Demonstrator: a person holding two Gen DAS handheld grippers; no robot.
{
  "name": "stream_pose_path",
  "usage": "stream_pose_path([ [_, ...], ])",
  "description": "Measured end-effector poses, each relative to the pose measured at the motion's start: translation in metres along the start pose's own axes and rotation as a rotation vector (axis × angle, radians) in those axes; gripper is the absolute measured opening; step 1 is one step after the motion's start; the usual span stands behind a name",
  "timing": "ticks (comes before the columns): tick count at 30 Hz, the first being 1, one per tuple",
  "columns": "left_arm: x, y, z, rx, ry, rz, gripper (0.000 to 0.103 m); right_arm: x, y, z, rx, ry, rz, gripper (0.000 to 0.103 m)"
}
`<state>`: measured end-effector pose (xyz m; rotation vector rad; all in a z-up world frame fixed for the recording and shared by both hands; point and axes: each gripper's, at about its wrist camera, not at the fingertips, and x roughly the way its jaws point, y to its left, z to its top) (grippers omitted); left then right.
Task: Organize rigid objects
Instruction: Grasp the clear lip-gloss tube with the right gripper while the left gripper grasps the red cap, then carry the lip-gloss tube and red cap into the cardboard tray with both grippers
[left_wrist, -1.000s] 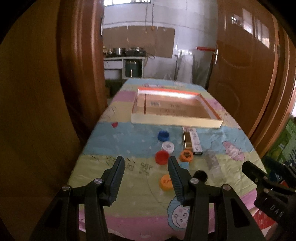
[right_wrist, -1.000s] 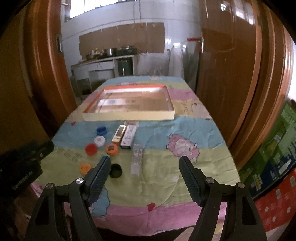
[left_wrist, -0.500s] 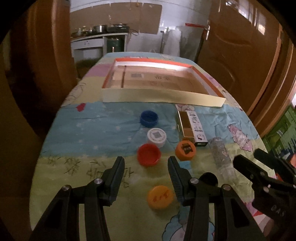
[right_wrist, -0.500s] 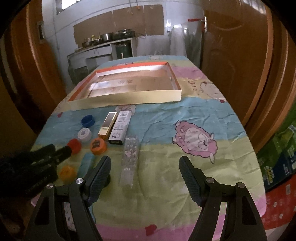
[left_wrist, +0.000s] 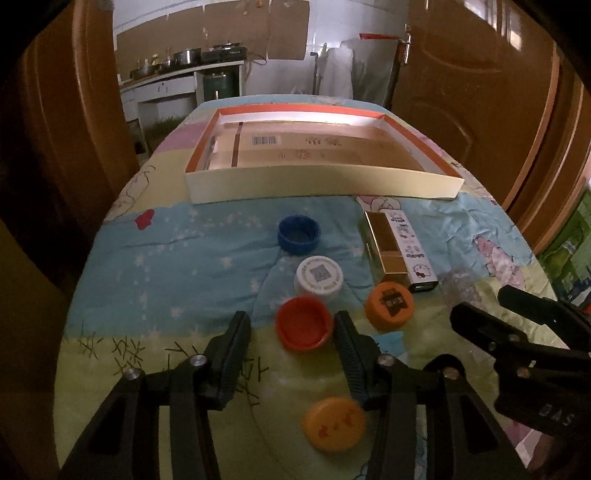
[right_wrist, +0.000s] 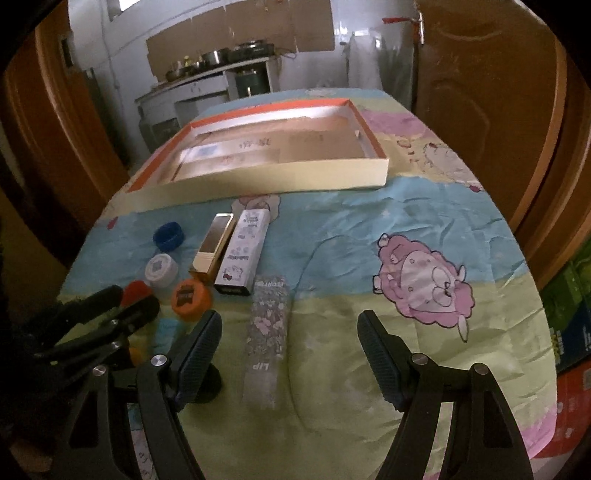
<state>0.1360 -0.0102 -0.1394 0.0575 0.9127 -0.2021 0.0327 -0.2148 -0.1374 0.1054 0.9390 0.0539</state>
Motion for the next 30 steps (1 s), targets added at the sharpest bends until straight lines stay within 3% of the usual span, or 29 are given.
stream_pose_path([
  [2, 0.000, -0.002, -0.001, 0.019, -0.004, 0.016, 0.040, 0.005, 0.001, 0.000, -0.007, 0.017, -0.010, 0.076],
  [4, -0.001, -0.004, -0.002, 0.035, -0.012, 0.020, 0.031, 0.008, 0.004, -0.001, -0.027, 0.023, -0.033, 0.062],
  [7, -0.002, -0.002, -0.003, 0.028, -0.017, 0.007, 0.031, 0.010, 0.010, -0.003, -0.062, 0.015, -0.074, 0.047],
  [10, -0.003, 0.000, -0.003, 0.016, -0.020, -0.009, 0.031, 0.009, 0.013, -0.005, -0.075, 0.008, -0.046, 0.030],
  [16, -0.005, 0.006, -0.004, -0.011, -0.018, -0.033, 0.031, 0.007, 0.017, -0.009, -0.098, 0.000, -0.047, 0.022],
  [30, -0.016, 0.017, -0.006, -0.086, -0.026, -0.047, 0.031, -0.002, 0.003, -0.012, -0.037, -0.018, 0.042, 0.021],
])
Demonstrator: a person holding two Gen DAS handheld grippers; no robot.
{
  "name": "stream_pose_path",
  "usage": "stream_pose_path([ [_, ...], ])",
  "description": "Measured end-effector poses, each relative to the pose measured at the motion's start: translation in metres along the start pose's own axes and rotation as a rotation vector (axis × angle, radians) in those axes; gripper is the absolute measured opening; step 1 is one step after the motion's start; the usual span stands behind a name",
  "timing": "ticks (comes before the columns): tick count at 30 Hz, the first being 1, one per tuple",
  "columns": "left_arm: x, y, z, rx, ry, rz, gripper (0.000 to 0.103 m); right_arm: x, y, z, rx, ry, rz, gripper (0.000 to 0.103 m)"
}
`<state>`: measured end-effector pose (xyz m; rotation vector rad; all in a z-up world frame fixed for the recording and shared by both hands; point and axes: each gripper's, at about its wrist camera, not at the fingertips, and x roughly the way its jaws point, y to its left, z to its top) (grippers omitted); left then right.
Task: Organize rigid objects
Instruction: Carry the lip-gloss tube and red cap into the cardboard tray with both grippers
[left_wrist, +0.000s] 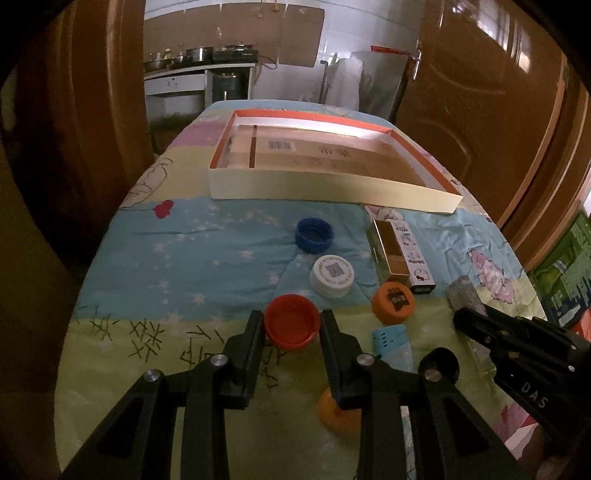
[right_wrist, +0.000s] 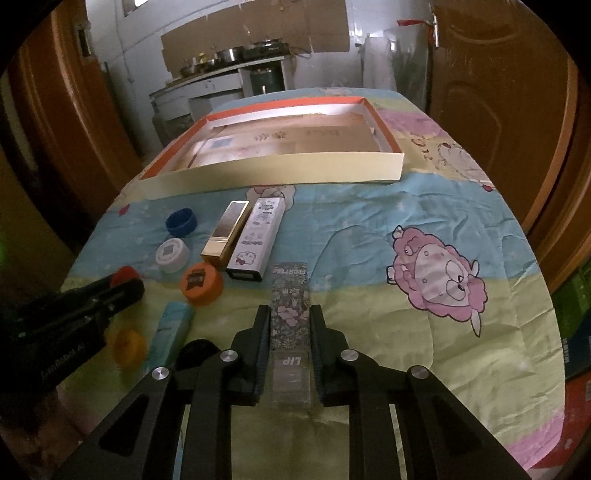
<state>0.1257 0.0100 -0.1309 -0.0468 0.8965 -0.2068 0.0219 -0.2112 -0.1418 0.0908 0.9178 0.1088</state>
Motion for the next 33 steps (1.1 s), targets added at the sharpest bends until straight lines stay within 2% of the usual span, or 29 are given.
stream_pose_path([
  [12, -0.017, -0.005, 0.014, 0.019, -0.045, 0.031, 0.031, -0.014, 0.002, 0.005, -0.018, -0.036, -0.014, 0.020],
  [21, -0.034, -0.020, 0.051, 0.079, -0.119, 0.061, 0.031, -0.033, 0.006, 0.028, -0.078, -0.094, -0.032, 0.020],
  [27, -0.040, -0.021, 0.075, 0.062, -0.146, 0.061, 0.031, -0.040, 0.006, 0.048, -0.088, -0.113, -0.023, 0.020],
  [33, -0.036, -0.022, 0.096, 0.026, -0.141, 0.044, 0.031, -0.044, 0.004, 0.066, -0.084, -0.131, -0.013, 0.020],
])
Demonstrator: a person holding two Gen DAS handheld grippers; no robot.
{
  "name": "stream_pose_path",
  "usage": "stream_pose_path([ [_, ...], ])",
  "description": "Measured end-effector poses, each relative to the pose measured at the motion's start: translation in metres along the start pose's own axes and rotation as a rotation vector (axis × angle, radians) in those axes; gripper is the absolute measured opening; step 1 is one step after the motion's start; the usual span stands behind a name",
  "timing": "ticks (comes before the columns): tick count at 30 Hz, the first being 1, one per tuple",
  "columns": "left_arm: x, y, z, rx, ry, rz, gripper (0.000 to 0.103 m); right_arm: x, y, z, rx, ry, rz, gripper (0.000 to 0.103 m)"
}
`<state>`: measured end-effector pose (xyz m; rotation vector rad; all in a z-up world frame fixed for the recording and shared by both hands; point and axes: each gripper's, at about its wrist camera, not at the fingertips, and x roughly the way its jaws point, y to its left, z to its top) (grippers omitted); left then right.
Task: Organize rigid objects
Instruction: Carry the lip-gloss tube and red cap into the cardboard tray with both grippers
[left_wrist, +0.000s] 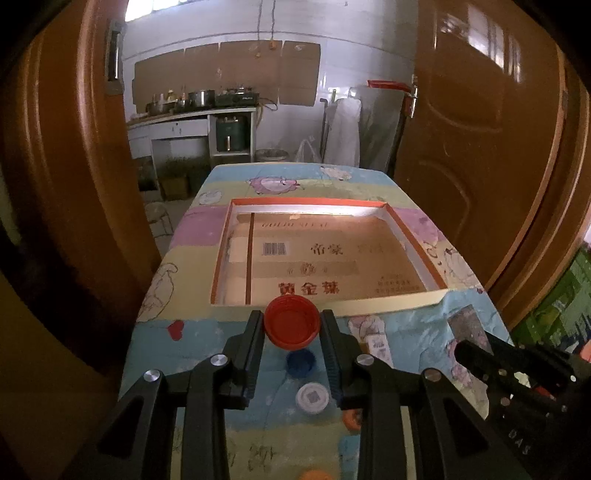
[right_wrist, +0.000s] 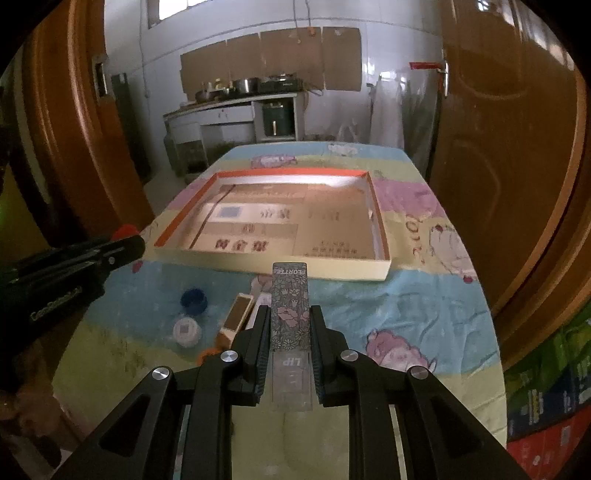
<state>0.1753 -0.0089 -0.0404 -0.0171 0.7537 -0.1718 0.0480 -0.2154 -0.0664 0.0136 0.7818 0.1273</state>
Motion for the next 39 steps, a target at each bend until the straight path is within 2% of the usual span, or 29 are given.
stream_pose_path([
  [17, 0.055, -0.001, 0.051, -0.030, 0.049, -0.005, 0.031, 0.036, -0.017, 0.059, 0.028, -0.003, 0.010, 0.020],
  [30, 0.117, 0.002, 0.092, -0.019, 0.107, 0.001, 0.031, 0.105, -0.030, 0.104, 0.010, 0.071, 0.029, 0.020],
  [39, 0.165, 0.010, 0.109, -0.029, 0.148, 0.008, 0.031, 0.157, -0.037, 0.128, 0.020, 0.110, 0.048, 0.020],
])
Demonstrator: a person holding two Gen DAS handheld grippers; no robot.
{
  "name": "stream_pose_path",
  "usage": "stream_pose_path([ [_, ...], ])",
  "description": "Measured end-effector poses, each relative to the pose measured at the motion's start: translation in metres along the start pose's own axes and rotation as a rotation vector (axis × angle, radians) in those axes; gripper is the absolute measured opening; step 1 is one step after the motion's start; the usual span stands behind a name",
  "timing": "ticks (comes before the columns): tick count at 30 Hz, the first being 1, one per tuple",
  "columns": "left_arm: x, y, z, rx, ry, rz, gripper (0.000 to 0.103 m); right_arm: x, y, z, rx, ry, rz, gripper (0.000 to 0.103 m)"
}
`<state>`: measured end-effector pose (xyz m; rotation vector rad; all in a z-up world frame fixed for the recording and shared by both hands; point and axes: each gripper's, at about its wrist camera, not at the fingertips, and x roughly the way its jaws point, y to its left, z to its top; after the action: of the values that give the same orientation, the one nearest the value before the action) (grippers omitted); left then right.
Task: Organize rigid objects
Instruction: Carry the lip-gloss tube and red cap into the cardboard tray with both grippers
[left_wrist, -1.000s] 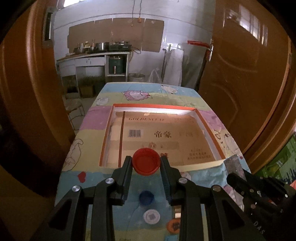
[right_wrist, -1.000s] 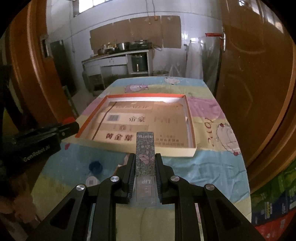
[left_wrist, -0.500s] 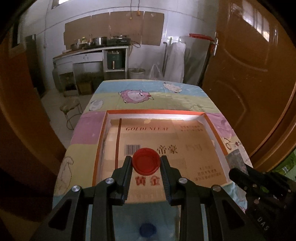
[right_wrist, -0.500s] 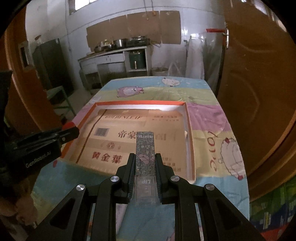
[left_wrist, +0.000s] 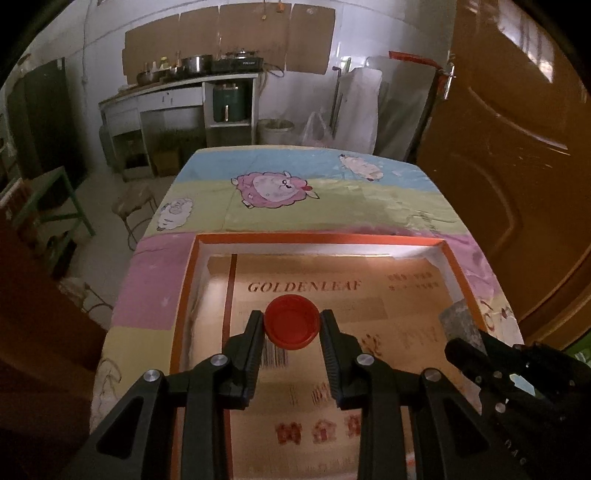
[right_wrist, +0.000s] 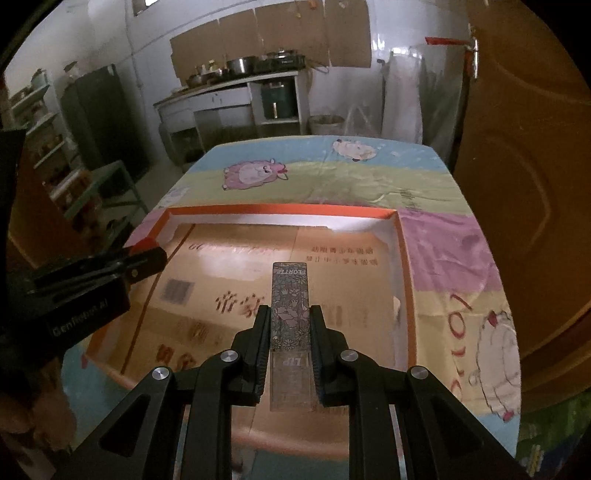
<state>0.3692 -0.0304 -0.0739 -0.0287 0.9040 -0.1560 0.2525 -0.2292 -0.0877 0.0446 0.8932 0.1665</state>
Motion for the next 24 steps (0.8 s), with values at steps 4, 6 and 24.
stream_pose_path([
  [4, 0.018, 0.002, 0.009, 0.005, 0.014, 0.003, 0.031, 0.022, -0.006, 0.012, 0.005, 0.017, 0.003, 0.020],
  [6, 0.027, 0.003, 0.011, 0.003, 0.026, 0.002, 0.031, 0.030, -0.008, 0.017, 0.007, 0.026, 0.005, 0.020],
  [24, 0.069, 0.004, 0.019, 0.011, 0.086, 0.009, 0.031, 0.084, -0.011, 0.036, -0.012, 0.099, 0.000, 0.020],
])
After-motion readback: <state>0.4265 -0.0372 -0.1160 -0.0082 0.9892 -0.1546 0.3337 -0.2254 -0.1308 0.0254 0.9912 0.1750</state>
